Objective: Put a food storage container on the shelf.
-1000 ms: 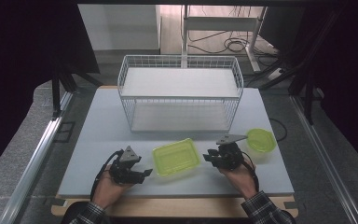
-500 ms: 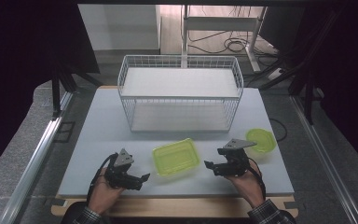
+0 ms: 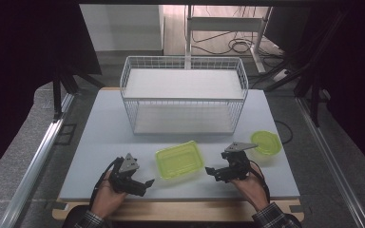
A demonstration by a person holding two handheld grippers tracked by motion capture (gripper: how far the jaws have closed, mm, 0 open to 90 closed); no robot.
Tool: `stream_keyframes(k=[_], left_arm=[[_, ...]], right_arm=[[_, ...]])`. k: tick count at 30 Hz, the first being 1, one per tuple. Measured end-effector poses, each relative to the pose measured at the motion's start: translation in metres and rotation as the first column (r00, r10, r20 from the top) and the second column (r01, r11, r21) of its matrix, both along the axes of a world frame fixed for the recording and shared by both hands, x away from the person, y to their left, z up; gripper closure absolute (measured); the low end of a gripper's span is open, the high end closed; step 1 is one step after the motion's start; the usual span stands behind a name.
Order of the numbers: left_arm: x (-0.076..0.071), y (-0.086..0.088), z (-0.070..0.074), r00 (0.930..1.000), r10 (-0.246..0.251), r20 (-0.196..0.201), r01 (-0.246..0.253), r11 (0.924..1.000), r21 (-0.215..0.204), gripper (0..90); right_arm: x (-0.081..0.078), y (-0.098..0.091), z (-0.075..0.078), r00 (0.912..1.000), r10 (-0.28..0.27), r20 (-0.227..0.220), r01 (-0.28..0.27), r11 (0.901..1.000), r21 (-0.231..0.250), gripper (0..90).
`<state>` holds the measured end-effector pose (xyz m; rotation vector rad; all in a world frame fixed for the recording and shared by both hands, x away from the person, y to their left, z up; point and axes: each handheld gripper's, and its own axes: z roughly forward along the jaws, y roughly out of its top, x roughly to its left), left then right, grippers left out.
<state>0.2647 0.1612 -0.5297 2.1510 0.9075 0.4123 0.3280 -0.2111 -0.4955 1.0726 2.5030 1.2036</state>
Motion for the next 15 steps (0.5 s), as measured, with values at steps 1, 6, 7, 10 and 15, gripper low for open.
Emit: stream_keyframes(k=[1,6,7,10,15], left_arm=[[0.0,-0.001,0.0,1.0,-0.001,-0.001,0.001,1.0,0.004,0.4],[-0.002,-0.001,-0.001,1.0,0.0,0.005,0.0,0.9998,0.022,0.5],[-0.002,-0.001,-0.001,1.0,0.0,0.004,0.0,0.9997,0.024,0.5],[-0.002,-0.001,-0.002,1.0,-0.003,0.005,0.003,0.9993,0.037,0.6],[-0.004,-0.003,-0.002,0.9998,-0.013,0.014,0.013,0.999,0.044,0.6]], right_arm=[[0.0,0.001,0.001,1.0,0.001,-0.003,-0.001,1.0,-0.002,6.0],[0.005,0.004,0.002,0.9995,0.004,-0.032,-0.004,1.0,0.005,3.6],[0.007,0.005,0.002,0.9991,0.002,-0.043,-0.002,0.9999,0.011,3.2],[0.013,0.007,0.005,0.9977,0.001,-0.067,0.002,0.9989,0.048,3.1],[0.022,0.011,0.011,0.995,-0.01,-0.1,0.019,0.9953,0.095,7.6]])
